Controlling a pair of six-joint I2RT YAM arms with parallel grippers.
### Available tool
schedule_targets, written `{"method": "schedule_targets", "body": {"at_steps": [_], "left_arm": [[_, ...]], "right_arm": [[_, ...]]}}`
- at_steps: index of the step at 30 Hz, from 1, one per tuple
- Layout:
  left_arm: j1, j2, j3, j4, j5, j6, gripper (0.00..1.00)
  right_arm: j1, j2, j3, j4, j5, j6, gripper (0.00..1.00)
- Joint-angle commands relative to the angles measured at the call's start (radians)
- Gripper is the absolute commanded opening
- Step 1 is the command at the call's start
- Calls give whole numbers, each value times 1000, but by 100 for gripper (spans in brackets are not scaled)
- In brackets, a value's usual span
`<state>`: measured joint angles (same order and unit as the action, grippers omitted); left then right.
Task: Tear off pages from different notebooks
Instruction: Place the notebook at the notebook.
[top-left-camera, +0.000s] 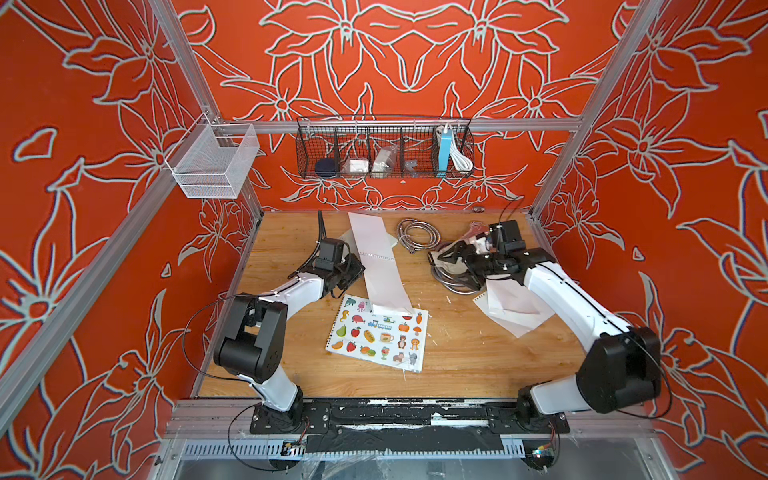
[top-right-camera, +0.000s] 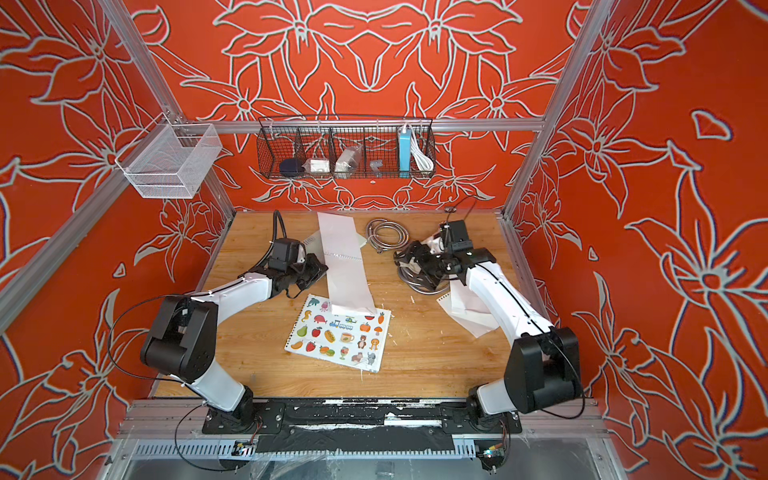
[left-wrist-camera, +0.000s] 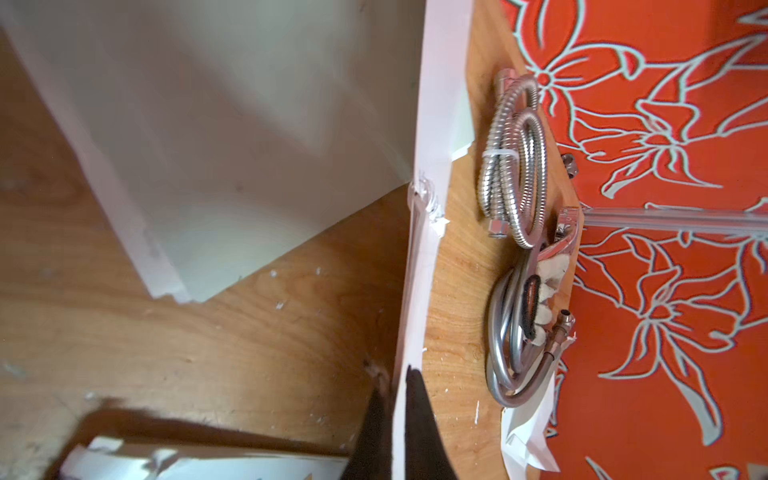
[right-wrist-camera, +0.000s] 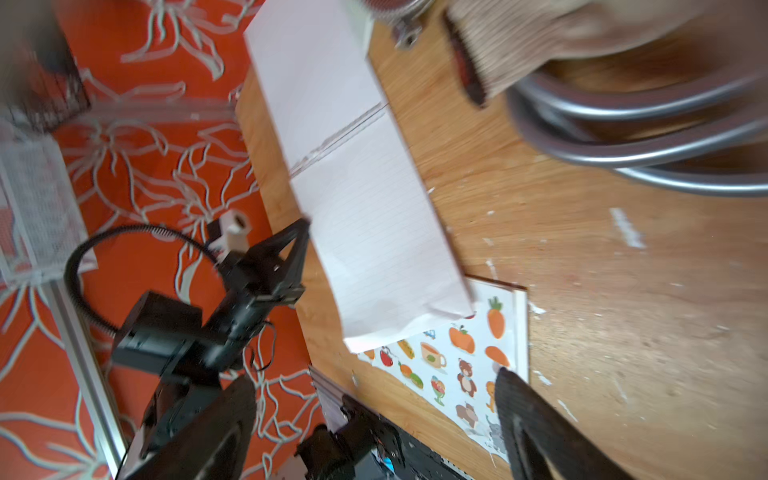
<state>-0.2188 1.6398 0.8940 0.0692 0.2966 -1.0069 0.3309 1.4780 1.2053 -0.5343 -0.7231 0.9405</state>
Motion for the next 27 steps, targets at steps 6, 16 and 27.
{"method": "schedule_targets", "body": {"at_steps": [6, 16, 27], "left_arm": [[-2, -16, -125, 203, -45, -367, 0], [-22, -12, 21, -41, -98, -33, 2], [-108, 97, 117, -118, -125, 157, 7]], "right_arm": [[129, 148, 16, -5, -156, -131, 92], [126, 292, -16, 13, -172, -174, 92], [123, 402, -23, 35, -146, -187, 88]]}}
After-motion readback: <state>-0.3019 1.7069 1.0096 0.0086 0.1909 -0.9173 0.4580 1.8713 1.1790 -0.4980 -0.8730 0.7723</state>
